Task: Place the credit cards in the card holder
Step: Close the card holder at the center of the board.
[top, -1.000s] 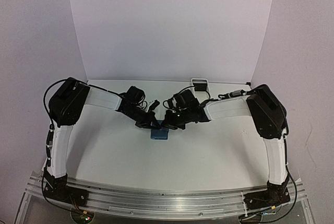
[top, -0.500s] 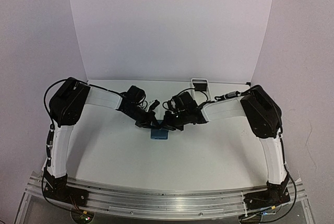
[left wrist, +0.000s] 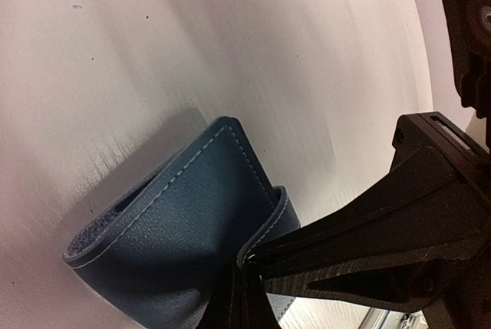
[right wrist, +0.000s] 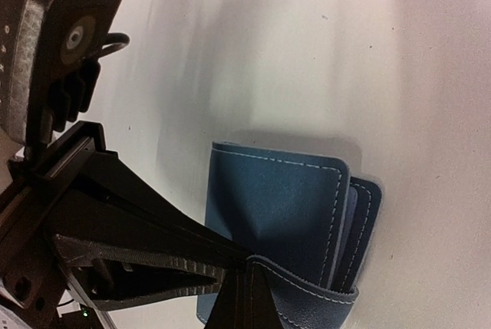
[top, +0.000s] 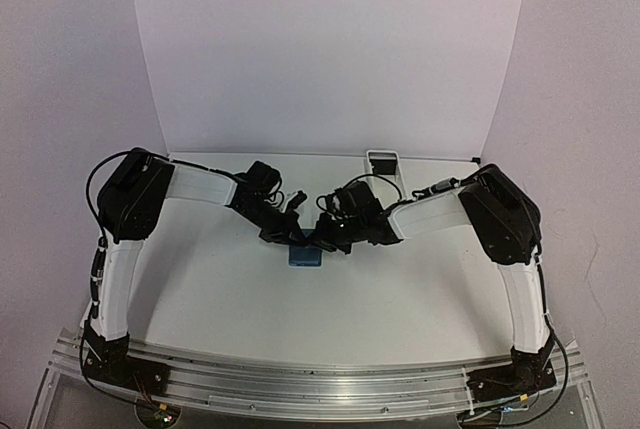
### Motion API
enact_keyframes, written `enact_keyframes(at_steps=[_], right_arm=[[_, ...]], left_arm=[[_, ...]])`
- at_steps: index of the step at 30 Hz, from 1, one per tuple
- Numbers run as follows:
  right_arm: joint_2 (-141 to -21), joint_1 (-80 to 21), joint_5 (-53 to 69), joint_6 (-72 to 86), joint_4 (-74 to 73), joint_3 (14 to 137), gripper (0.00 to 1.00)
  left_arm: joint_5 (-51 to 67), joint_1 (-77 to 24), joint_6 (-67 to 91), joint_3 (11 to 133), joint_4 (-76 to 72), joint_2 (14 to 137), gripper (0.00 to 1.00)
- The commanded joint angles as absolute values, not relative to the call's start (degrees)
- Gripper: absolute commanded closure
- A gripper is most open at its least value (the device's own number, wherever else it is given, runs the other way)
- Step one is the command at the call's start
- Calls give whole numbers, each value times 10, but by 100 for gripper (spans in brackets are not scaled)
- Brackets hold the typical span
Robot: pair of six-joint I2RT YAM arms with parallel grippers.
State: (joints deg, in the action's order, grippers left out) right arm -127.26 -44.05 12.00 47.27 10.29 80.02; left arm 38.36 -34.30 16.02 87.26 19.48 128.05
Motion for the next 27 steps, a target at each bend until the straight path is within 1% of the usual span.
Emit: enact_keyframes(at_steps=[1,6,15,18,24,25,27], right_arm=[[-1306,-437,98,518,34,750,100],[-1304,-432,111,537,44,716,100],[-1308,-427,129,540,69,706,100],[-1289,-427,144,506,68,730,100],[-1218,-427,162,438,68,772,100],[-1205,-427,162,432,68,779,100],[-1183,-426,162,422,67,791,100]], left_arm=[[284,-352,156,880,259,1343,100],[254,-353,147,890,268,1352,100],[236,-359,131,877,261,1353,100],[241,-359,109,867,236,1324,100],[279,-359,30,902,240,1297,100],[284,-359,25,906,242,1294,99],[296,-359,22,914,249,1285,94]])
